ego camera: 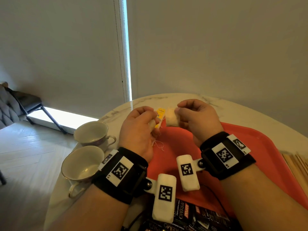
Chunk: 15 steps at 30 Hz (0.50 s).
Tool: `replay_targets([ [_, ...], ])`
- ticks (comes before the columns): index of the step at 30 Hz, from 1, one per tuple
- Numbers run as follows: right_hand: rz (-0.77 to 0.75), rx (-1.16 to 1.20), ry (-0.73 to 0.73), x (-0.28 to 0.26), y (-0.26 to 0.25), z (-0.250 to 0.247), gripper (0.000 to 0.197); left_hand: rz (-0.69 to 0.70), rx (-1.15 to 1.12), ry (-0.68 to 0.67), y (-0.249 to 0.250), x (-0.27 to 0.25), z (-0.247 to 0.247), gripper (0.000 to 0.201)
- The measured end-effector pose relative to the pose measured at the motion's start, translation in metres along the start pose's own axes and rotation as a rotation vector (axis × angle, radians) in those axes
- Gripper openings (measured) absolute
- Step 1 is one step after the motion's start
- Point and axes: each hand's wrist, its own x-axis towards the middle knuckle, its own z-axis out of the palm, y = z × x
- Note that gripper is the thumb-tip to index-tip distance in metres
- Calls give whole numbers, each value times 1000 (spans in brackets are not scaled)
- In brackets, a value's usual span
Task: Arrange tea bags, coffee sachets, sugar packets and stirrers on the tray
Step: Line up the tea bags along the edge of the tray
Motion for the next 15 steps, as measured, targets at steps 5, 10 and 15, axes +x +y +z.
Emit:
replay_targets([
  [5, -29, 52, -66, -3, -7, 3, 13, 72, 190, -89, 0, -2, 0, 17],
  [10, -82, 117, -194, -13, -13, 10, 8, 75, 243, -95, -4, -6, 1, 22],
  [15, -121, 94, -195, -12, -13, 11, 14, 54, 171, -60, 2, -7, 2, 19],
])
